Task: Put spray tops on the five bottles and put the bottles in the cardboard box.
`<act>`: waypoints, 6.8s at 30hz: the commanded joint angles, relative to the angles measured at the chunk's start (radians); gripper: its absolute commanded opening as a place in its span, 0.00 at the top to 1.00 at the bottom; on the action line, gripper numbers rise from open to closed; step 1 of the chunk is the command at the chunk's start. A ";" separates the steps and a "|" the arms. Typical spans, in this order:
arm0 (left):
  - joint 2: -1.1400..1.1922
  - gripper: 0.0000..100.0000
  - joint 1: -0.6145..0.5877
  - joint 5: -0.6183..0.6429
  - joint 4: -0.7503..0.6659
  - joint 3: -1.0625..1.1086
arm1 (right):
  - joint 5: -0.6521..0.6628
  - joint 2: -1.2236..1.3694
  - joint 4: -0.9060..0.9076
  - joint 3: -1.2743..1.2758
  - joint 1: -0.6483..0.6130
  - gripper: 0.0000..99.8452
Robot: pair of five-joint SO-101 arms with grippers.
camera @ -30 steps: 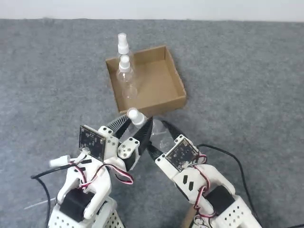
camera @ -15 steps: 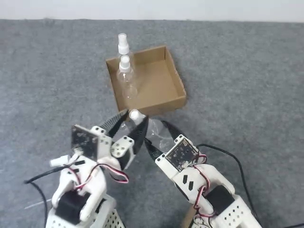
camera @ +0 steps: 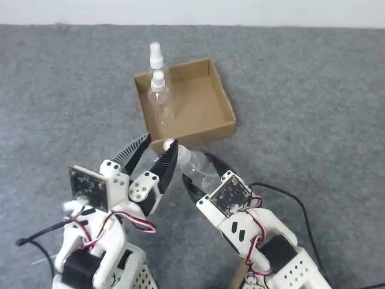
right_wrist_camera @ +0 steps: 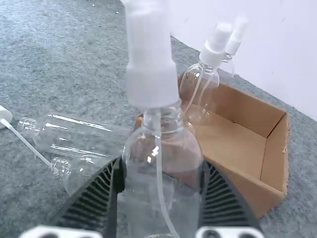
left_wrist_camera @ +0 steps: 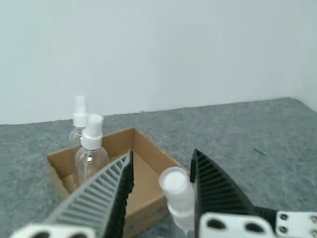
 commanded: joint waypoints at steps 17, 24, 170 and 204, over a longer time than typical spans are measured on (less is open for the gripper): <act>-0.018 0.83 -0.242 0.087 -0.002 -0.005 | 0.063 -0.016 -0.025 0.020 0.012 0.90; -0.018 0.83 -0.230 0.087 -0.003 0.044 | 0.063 -0.016 -0.019 0.020 0.008 0.90; -0.018 0.87 -0.465 -0.161 0.006 0.291 | 0.071 -0.016 -0.016 -0.025 0.162 0.90; -0.018 0.87 -0.534 -0.158 0.005 0.291 | 0.072 -0.005 0.194 -0.258 0.196 0.90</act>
